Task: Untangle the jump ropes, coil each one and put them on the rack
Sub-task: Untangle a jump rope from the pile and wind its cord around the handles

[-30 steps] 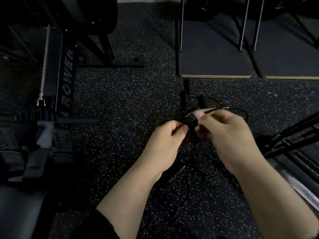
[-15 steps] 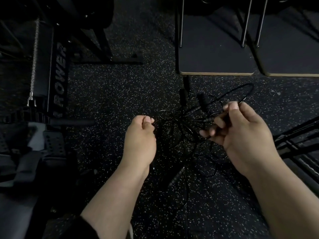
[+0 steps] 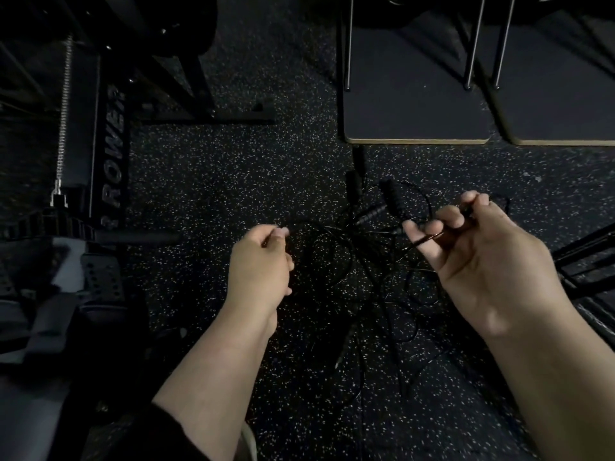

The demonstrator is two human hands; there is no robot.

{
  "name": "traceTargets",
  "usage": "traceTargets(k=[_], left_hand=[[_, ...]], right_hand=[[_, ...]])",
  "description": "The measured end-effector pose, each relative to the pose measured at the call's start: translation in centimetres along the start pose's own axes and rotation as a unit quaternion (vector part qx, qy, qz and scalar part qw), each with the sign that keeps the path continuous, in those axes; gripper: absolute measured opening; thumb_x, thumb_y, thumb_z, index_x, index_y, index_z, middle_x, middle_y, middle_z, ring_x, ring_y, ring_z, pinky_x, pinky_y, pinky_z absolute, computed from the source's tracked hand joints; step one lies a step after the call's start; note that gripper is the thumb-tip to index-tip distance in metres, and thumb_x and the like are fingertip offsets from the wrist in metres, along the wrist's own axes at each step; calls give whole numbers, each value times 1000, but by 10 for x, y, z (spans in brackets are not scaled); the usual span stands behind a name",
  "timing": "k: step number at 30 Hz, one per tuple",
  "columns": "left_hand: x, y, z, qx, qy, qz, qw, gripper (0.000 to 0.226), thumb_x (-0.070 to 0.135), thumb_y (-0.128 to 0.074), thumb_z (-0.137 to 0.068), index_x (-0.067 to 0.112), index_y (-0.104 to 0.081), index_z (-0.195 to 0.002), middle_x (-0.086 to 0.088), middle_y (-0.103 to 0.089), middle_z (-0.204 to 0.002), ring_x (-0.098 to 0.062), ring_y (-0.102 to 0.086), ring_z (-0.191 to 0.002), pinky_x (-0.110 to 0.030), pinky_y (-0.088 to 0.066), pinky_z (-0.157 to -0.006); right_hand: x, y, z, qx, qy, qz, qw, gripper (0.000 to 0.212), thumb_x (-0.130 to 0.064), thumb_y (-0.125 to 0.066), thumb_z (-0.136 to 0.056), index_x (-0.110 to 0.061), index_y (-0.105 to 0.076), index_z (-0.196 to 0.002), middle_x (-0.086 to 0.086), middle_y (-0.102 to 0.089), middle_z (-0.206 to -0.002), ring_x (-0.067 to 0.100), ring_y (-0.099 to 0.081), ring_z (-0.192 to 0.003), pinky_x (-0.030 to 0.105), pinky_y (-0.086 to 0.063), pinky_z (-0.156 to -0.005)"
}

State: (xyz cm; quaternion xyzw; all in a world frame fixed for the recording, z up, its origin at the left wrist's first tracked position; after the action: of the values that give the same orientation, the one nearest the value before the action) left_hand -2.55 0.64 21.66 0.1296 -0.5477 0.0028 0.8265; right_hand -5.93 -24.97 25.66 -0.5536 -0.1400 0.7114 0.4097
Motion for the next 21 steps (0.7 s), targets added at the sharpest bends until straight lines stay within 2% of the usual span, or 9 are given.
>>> traceTargets(k=[3, 6, 9, 13, 15, 17, 18, 19, 21], left_hand=[[5, -1, 1, -3, -11, 24, 1000, 22, 19, -45, -110, 23, -65, -117, 3, -64, -86, -2, -54, -53, -19, -47, -47], [17, -8, 4, -37, -24, 77, 996, 22, 16, -44, -109, 23, -65, -108, 7, -72, -110, -13, -67, -73, -24, -50, -52], [30, -24, 13, -121, -34, 116, 985, 23, 12, -41, -109, 12, -63, -103, 5, -75, -120, -21, -68, -71, -24, -39, -45], [38, -34, 25, -173, -16, 152, 973, 23, 10, -39, -108, 11, -59, -97, 1, -76, -117, -16, -55, -55, -23, -27, -41], [40, -35, 26, -174, -13, 162, 971, 21, 12, -39, -109, 11, -57, -97, -1, -77, -116, -16, -51, -53, -22, -25, -40], [40, -35, 26, -171, -6, 168, 971, 21, 14, -39, -109, 13, -56, -97, -1, -77, -116, -17, -48, -52, -22, -25, -40], [40, -35, 27, -170, -5, 167, 971, 21, 14, -39, -109, 13, -56, -97, -2, -77, -115, -17, -48, -52, -22, -24, -40], [40, -35, 27, -171, -4, 166, 971, 20, 14, -39, -109, 13, -56, -98, -2, -77, -115, -17, -46, -52, -22, -23, -40], [41, -35, 28, -177, -7, 167, 970, 19, 15, -38, -109, 13, -55, -100, -2, -77, -116, -17, -44, -52, -24, -20, -42]], right_hand=[[-5, -4, 1, -19, 19, -13, 1000, 30, -29, -34, -112, -17, -52, -92, 0, -54, -72, 16, -64, -66, 42, -62, -83], [-1, 0, 0, -12, 22, -41, 999, 28, -32, -32, -113, -18, -53, -101, 4, -64, -84, 23, -76, -93, 45, -62, -87], [11, 10, -2, 33, 5, -6, 999, 29, -35, -32, -113, -17, -54, -121, 11, -76, -104, 34, -73, -110, 51, -58, -94], [21, 9, -1, 34, -32, 163, 985, 38, -48, -49, -105, -23, -57, -133, 5, -75, -120, 27, -71, -114, 52, -54, -99], [23, 9, 5, 16, -43, 415, 909, 45, -62, -55, -96, -29, -63, -125, -5, -76, -114, 19, -70, -112, 47, -51, -103], [29, 8, 11, -10, -55, 613, 788, 60, -76, -52, -83, -27, -64, -116, -7, -73, -95, 14, -70, -89, 37, -56, -85], [30, 9, 12, -7, -57, 655, 753, 69, -78, -52, -76, -24, -62, -117, -3, -72, -90, 17, -69, -81, 36, -56, -74], [29, 13, 10, 14, -57, 676, 735, 82, -78, -54, -72, -20, -56, -131, 4, -73, -101, 23, -71, -88, 37, -55, -73], [17, 20, 6, 82, -37, 688, 720, 112, -71, -64, -75, -18, -17, -162, 14, -49, -150, 33, -53, -134, 43, -51, -98]])
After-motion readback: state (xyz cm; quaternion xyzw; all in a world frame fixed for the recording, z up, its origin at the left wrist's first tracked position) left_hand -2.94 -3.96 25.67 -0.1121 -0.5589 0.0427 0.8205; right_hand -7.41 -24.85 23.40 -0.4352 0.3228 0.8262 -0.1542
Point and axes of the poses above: each hand's wrist, its own z-axis away from the middle knuckle, its own y-axis out of the back of the hand, x = y × z, the point moved 9 cm from there along -z, towards the middle knuckle
